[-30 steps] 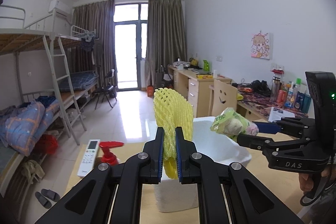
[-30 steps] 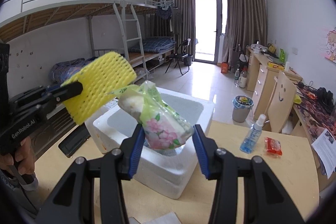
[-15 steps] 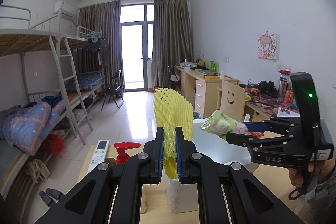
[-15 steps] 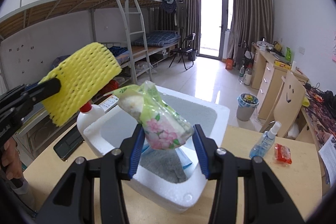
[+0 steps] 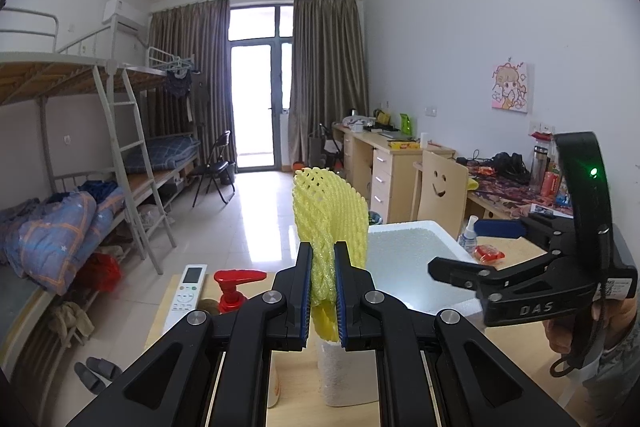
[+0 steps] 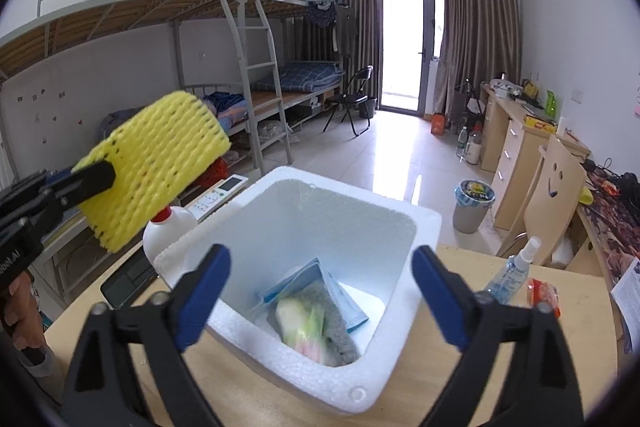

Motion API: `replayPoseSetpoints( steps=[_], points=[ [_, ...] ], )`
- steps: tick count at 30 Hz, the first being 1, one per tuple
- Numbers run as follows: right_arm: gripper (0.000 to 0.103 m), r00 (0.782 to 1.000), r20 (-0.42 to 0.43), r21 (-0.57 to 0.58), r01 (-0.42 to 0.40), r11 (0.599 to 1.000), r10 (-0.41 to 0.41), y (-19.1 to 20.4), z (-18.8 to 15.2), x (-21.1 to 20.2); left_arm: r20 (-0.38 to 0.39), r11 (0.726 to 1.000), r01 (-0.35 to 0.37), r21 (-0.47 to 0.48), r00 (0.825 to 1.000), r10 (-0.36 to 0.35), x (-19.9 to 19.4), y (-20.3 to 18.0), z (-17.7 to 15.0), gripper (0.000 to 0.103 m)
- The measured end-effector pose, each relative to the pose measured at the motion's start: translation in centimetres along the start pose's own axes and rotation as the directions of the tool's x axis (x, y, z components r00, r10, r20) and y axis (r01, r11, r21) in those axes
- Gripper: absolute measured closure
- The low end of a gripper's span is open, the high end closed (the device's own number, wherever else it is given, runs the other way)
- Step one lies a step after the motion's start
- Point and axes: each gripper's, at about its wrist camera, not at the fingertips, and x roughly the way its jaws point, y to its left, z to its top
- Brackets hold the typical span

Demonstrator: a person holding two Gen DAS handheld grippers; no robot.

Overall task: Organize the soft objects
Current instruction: 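Open the right tool to drop the floral packet into the foam box, then lower the yellow sleeve into the foam box and open the left tool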

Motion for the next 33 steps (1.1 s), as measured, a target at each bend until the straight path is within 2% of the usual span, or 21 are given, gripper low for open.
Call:
replayPoseSetpoints(
  steps=[13,21,33],
  points=[
    [0.004,0.999,0.032,0.025,-0.011,1.0,0.01,-1.4,-0.6,-3.0,-0.002,1.0,0.019,0.007,1.0,-0.019,0.5,-1.2,0.2,0.092],
    [0.004,0.998,0.048,0.029,0.032,0.999,-0.034,-2.2,-1.9,-5.2,-0.003,0.998,0.05,0.028,0.999,-0.05,1.2,-3.1,0.8,0.092],
    [0.004,0.997,0.071,0.08,0.037,0.996,-0.042,-4.6,-3.4,-7.4,-0.029,0.995,0.081,0.054,0.996,-0.08,2.8,-5.8,1.3,0.092]
  ],
)
